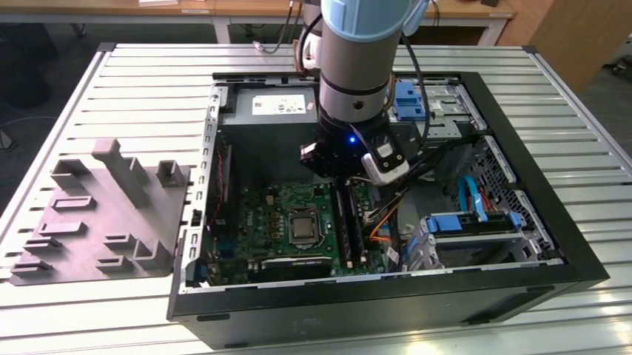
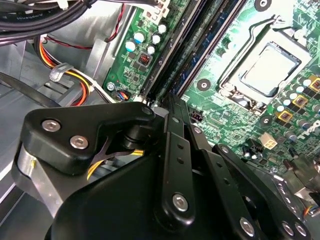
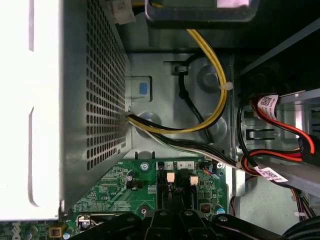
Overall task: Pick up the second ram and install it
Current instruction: 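Press down the second ram until it locks into place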
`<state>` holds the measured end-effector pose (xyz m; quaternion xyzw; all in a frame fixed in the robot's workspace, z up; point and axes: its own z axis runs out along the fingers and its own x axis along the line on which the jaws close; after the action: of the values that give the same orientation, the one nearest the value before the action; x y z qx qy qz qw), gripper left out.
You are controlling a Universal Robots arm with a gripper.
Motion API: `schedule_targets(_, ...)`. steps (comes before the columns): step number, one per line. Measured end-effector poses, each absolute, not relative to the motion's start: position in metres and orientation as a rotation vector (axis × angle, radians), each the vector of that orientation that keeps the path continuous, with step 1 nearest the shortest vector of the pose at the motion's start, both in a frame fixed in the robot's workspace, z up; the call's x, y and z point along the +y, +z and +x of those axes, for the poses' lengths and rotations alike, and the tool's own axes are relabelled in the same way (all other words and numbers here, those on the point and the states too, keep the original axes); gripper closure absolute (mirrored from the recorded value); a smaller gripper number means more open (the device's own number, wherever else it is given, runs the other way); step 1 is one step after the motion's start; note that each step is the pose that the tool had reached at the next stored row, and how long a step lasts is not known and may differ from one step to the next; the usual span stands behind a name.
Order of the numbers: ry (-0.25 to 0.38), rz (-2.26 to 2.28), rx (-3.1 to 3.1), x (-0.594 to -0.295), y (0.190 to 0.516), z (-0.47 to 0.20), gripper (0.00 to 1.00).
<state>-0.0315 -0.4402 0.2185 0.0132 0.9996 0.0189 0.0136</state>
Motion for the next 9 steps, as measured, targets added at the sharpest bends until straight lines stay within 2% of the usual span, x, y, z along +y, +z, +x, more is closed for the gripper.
schedule_targets(9, 0.061, 0.041, 3.113, -0.4400, 0.2207, -0.0314, 0.89)
